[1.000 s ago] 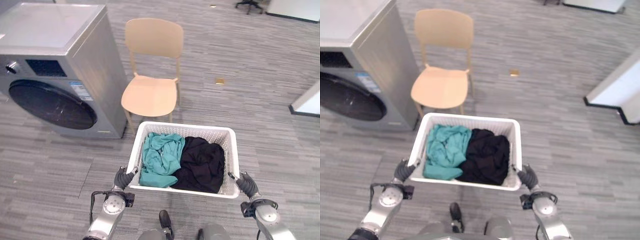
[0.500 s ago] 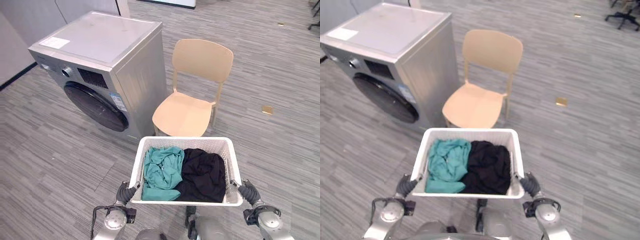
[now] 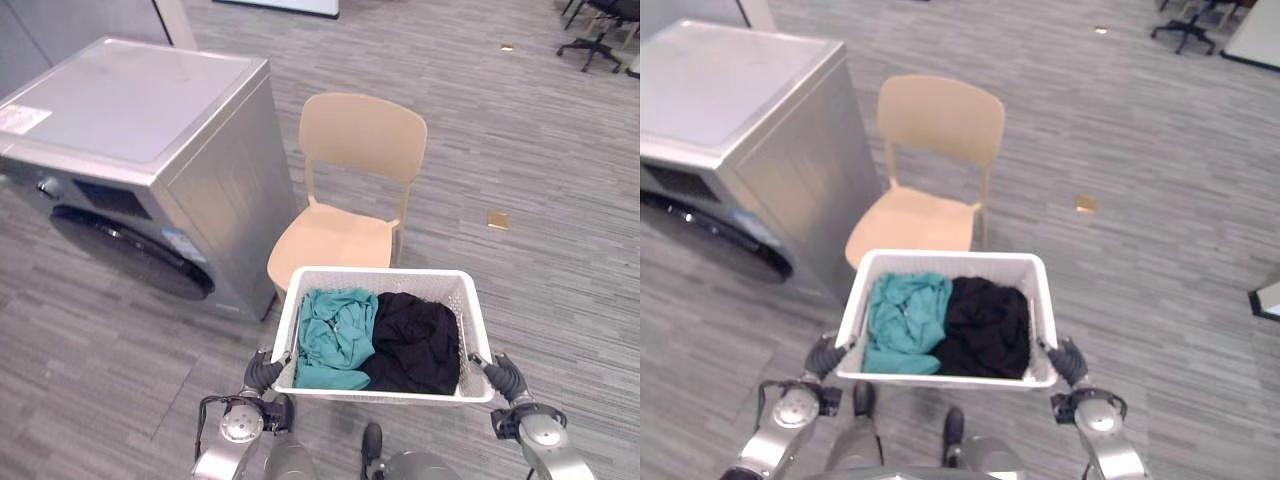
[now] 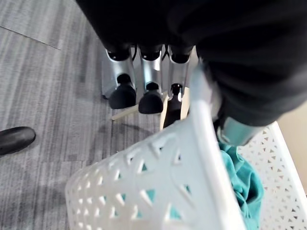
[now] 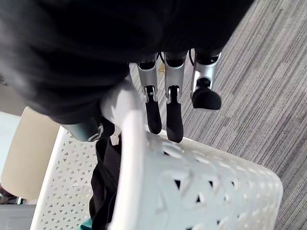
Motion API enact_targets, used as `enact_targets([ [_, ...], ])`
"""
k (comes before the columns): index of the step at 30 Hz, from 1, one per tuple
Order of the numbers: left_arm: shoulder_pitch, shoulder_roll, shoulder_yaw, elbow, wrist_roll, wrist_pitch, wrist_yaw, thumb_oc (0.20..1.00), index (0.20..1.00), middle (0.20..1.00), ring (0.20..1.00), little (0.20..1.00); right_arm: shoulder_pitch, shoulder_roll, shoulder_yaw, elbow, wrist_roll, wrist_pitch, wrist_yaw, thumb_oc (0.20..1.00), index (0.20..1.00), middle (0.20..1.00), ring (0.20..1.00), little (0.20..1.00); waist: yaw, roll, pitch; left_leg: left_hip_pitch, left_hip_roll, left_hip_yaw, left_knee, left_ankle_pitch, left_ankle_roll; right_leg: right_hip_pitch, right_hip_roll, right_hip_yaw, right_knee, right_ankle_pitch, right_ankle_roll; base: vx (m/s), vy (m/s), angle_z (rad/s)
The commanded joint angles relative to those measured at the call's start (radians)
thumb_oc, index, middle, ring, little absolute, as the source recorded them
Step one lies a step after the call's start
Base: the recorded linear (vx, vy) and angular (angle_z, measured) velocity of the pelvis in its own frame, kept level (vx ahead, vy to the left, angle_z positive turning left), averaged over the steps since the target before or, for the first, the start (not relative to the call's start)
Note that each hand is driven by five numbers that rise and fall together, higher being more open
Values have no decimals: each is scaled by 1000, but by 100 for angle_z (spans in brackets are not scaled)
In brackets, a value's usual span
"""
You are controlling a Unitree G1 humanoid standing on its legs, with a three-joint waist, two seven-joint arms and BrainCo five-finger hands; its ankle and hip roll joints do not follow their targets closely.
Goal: Grab the laundry basket,head to the washer,open it,put in the laundry and shut it.
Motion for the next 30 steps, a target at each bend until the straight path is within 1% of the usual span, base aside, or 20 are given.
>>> enact_targets([
  [1, -35, 27, 37, -140, -34, -114, -41, 200, 200, 200, 200, 200, -53, 7, -33, -150, 59, -97, 23, 200, 200, 200, 200, 200, -11, -15, -72, -23, -52, 75, 72, -47, 29, 55, -233, 55, 197, -147, 211, 453, 489, -33],
  [2, -39, 37, 40, -144, -34, -117, -35, 200, 200, 200, 200, 200, -63, 12, -24, -150, 53, -99, 26, 200, 200, 200, 200, 200, -9, -19, -69, -8, -66, 98, 77, -69, 47, 23, -253, 61, 249, -121, 219, 219, 282, -54],
  [3, -40, 37, 40, -144, -34, -117, -35, 200, 200, 200, 200, 200, -64, 12, -24, -149, 53, -99, 26, 200, 200, 200, 200, 200, -7, -18, -71, -10, -64, 100, 75, -67, 48, 19, -251, 64, 248, -118, 219, 109, 178, -67],
  [4, -42, 43, 42, -149, -36, -119, -33, 200, 200, 200, 200, 200, -71, 16, -18, -151, 48, -99, 29, 200, 200, 200, 200, 200, -8, -15, -68, 0, -70, 115, 76, -80, 59, -4, -260, 57, 280, -94, 220, 136, 251, -75],
  [5, -46, 57, 55, -156, -39, -123, -24, 200, 200, 200, 200, 200, -88, 24, -1, -144, 37, -101, 28, 200, 200, 200, 200, 200, 2, -13, -59, 39, -86, 159, 69, -109, 83, -52, -296, 16, 350, -55, 225, 160, 308, -49],
  [6, -46, 60, 57, -156, -41, -123, -22, 200, 200, 200, 200, 200, -94, 32, 6, -142, 35, -100, 29, 200, 200, 200, 200, 200, 4, -6, -60, 50, -90, 171, 60, -114, 90, -75, -301, -12, 361, -43, 218, 113, 227, -45],
  [7, -45, 60, 58, -156, -41, -123, -22, 200, 200, 200, 200, 200, -94, 32, 6, -141, 35, -100, 29, 200, 200, 200, 200, 200, 3, -9, -57, 54, -94, 171, 59, -116, 90, -74, -306, -11, 367, -49, 220, 61, 115, -54],
  [8, -45, 60, 60, -157, -42, -122, -21, 200, 200, 200, 200, 200, -101, 31, 15, -137, 33, -98, 29, 200, 200, 200, 200, 200, 1, -7, -53, 72, -101, 180, 45, -117, 94, -91, -289, -18, 364, -57, 212, 71, 105, -62],
  [11, -46, 57, 71, -147, -44, -124, -15, 200, 200, 200, 200, 200, -137, 28, 45, -103, 34, -97, 28, 200, 200, 200, 200, 200, -1, -1, -38, 109, -127, 190, 2, -118, 101, -151, -208, -50, 306, -87, 198, 60, 87, -20],
  [12, -56, 49, 73, -129, -53, -125, -8, 200, 200, 200, 200, 200, -161, 32, 66, -78, 41, -100, 23, 200, 200, 200, 200, 200, 7, -2, -25, 121, -143, 189, -7, -123, 101, -161, -181, -98, 240, -90, 182, 24, 19, -13],
  [13, -60, 45, 77, -121, -56, -128, -2, 200, 200, 200, 200, 200, -168, 32, 76, -72, 40, -101, 26, 200, 200, 200, 200, 200, 13, -1, -22, 127, -144, 193, -9, -123, 100, -154, -186, -132, 221, -90, 175, 0, 0, 0],
  [15, -59, 39, 75, -113, -55, -127, -2, 200, 200, 200, 200, 200, -174, 32, 86, -59, 37, -101, 26, 200, 200, 200, 200, 200, 17, 1, -21, 147, -150, 185, -18, -139, 91, -140, -191, -142, 216, -109, 179, 54, -41, 8],
  [16, -64, 34, 70, -99, -48, -128, 0, 200, 200, 200, 200, 200, -178, 31, 90, -48, 33, -103, 20, 200, 200, 200, 200, 200, 16, 1, -22, 129, -150, 193, -19, -116, 94, -135, -174, -131, 176, -93, 168, 61, -109, 52],
  [17, -62, 19, 71, -84, -44, -131, 1, 200, 200, 200, 200, 200, -178, 32, 97, -35, 37, -101, 15, 200, 200, 200, 200, 200, 18, 5, -31, 130, -154, 197, -29, -111, 85, -101, -149, -111, 94, -85, 162, -27, -86, 45],
  [18, -62, 19, 71, -84, -44, -131, 1, 200, 200, 200, 200, 200, -178, 31, 97, -35, 37, -101, 15, 200, 200, 200, 200, 200, 18, 6, -30, 131, -153, 196, -29, -111, 85, -98, -149, -111, 91, -83, 162, 35, -64, 35],
  [20, -85, 2, 57, -64, -46, -129, 12, 200, 200, 200, 200, 200, -203, 19, 108, -21, 50, -97, -4, 200, 200, 200, 200, 200, 21, 26, -15, 81, -150, 183, 24, -105, 57, -85, -150, -127, 46, -67, 151, -57, -33, -1],
  [22, -93, -4, 53, -53, -50, -131, 17, 200, 200, 200, 200, 200, -211, 13, 118, -13, 52, -96, -8, 200, 200, 200, 200, 200, 21, 30, -9, 64, -149, 176, 47, -107, 51, -84, -154, -132, 42, -64, 145, -62, -3, 35],
  [24, -130, -21, 40, -17, -58, -134, 46, 200, 200, 200, 200, 200, -247, 22, 140, 17, 85, -97, -21, 200, 200, 200, 200, 200, 23, 36, 10, 24, -145, 128, 89, -116, 37, -100, -163, -136, 51, -62, 139, -74, 68, 27],
  [28, -178, -33, 18, 25, -63, -134, 80, 200, 200, 200, 200, 200, -281, 37, 168, 53, 110, -97, -38, 200, 200, 200, 200, 200, 15, 44, 8, 8, -100, 129, 54, -89, 30, -113, -179, -148, 35, -54, 154, 27, 89, 15],
  [30, -204, -36, 9, 38, -60, -132, 91, 200, 200, 200, 200, 200, -303, 40, 179, 68, 101, -93, -49, 200, 200, 200, 200, 200, 19, 55, 15, -1, -100, 115, 22, -80, 31, -130, -180, -138, 44, -62, 156, 63, 160, 1],
])
